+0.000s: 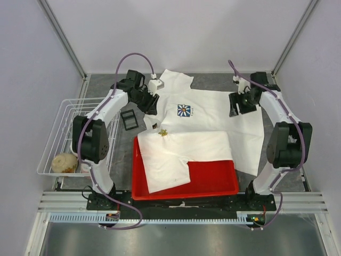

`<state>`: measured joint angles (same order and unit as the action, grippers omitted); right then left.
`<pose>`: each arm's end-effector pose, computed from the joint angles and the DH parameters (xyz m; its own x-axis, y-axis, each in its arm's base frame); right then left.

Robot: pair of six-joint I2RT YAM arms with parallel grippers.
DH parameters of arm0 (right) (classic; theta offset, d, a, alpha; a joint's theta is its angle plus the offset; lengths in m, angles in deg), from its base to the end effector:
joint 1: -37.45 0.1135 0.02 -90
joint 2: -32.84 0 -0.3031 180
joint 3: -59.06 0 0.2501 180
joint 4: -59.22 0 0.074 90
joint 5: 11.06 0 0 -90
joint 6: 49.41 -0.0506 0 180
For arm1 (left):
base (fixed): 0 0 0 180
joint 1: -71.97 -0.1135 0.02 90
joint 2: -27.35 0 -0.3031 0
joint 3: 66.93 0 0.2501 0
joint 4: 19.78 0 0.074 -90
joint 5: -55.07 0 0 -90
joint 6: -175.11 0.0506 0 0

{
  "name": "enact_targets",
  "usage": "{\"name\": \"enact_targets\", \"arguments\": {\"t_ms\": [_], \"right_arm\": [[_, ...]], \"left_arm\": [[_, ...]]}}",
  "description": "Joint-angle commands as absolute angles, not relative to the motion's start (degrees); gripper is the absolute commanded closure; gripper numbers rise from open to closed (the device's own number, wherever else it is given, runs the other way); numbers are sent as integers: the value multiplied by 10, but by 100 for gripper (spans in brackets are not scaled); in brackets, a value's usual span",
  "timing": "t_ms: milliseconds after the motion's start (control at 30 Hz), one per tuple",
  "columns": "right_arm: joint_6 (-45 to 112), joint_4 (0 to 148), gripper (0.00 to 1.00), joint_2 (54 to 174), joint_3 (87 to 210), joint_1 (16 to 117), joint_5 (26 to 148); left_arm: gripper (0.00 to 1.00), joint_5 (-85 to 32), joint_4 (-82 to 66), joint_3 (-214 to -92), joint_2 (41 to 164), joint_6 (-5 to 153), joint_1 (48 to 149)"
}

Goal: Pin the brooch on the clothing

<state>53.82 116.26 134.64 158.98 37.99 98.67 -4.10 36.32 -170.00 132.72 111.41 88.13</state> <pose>0.3946 0.0208 0.2978 -0.7918 -0.2229 -0.5687 -0.3743 0.9128 0.1633 0.3883 -0.1395 0.2957 -0.5132 0.5448 -0.6631 0.8079 0.5674 -0.1592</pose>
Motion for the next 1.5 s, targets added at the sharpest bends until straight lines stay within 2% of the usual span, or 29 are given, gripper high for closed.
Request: {"name": "enact_targets", "arguments": {"t_ms": [0,367,733,1100,1433,1467], "right_arm": [[608,1251,28,1286,1527,329,903],[662,1235,31,1316,1395,267,833],[704,1189,31,1403,1410,244,766],[720,1192,30,1429,1425,237,764],[711,1277,25,1342,1512,237,888],[707,1281,24,1332,1526,237,896]], "left_arm": [[59,-99,351,-1753,1366,1066,883],[62,-143,332,-1787,1473,1045,880],[64,-201,332,-1800,1538,1044,866],[64,-209,343,-1785,1523,1059,853],[51,-142,343,-1818,1458,1049,853],[39,-137,344,-1825,1447,1047,853]]}}
